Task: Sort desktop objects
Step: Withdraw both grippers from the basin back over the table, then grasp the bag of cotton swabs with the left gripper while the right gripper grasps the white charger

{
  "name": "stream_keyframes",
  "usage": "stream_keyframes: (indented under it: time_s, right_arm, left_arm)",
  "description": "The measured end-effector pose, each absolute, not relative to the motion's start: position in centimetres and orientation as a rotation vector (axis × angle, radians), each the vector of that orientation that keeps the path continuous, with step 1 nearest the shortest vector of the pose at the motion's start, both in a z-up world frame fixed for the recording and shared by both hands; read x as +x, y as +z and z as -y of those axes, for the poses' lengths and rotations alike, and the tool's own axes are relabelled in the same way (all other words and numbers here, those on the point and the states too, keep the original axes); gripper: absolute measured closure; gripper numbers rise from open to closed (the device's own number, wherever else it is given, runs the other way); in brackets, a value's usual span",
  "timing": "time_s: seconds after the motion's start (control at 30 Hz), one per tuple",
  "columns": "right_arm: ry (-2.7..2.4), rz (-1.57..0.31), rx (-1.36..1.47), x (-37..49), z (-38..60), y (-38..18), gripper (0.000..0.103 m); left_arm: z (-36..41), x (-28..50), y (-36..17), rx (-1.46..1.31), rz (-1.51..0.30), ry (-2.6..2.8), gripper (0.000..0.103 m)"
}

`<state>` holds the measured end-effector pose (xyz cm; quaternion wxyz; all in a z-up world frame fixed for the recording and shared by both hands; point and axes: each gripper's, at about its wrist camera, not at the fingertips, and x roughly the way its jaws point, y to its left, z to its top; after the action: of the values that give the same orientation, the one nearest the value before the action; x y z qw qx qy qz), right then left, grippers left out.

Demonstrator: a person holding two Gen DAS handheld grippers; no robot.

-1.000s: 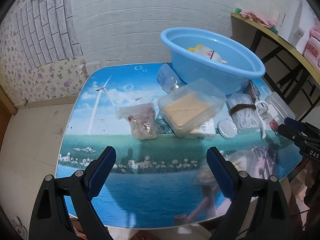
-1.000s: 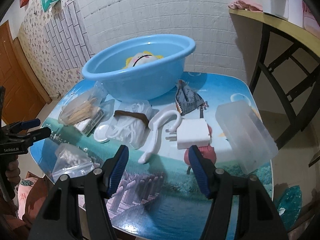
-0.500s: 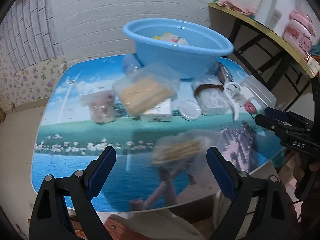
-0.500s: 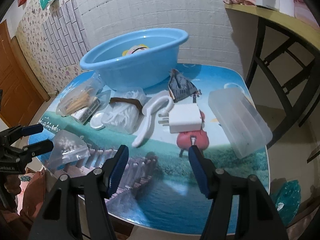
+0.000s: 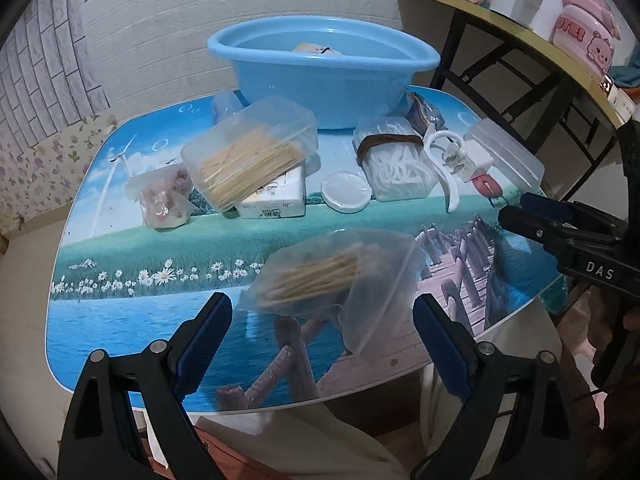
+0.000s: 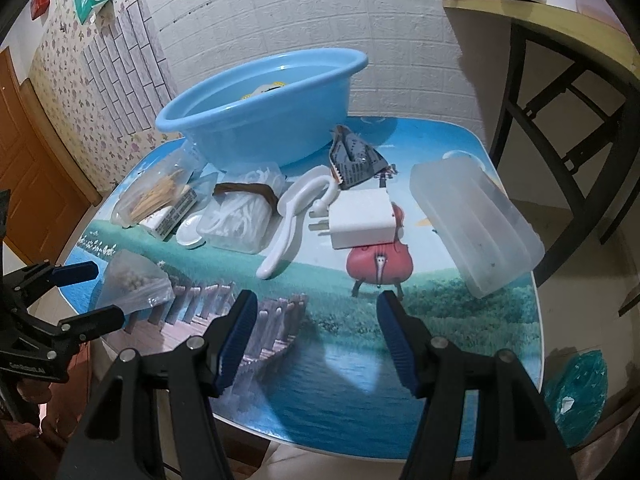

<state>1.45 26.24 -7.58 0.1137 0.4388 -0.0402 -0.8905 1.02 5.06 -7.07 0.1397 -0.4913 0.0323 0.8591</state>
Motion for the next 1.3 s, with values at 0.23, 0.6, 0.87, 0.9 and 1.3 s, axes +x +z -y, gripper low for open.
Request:
stream_keyframes:
  time_s: [0.23,0.6,0.87,0.9,1.3]
  right_arm:
    - [-2.597,0.117,1.316,1.4,-26.1,-8.4,0.041]
    - [-2.628,0.103,1.312,-0.6,-25.6,-8.5,0.041]
    - [-2.699,0.114,1.292,-2.7,-26.9,-8.0,0.041]
    - [-2.701,0.120,1.296,-2.9,-27.1,-8.2,0.041]
    - [-2.687,0.078,1.277,-4.6,-27.1,-9.4,0.044]
  left_arm:
    - [-4.7,0.8,-7.6,-1.425,-0.049,2.498,0.011]
    - [-4.3,0.1,-8.0,-1.404,-0.054,2.489,0.081]
    - [-2.7,-0.7,-8.0,-1.428,-0.030,2.521,0.086]
    - [-2.6,-0.7,-8.0,-1.428,-0.028,2.522,0.086]
    - [-4.1,-1.6,-8.7,-1.424,-0.113,2.541,0.031]
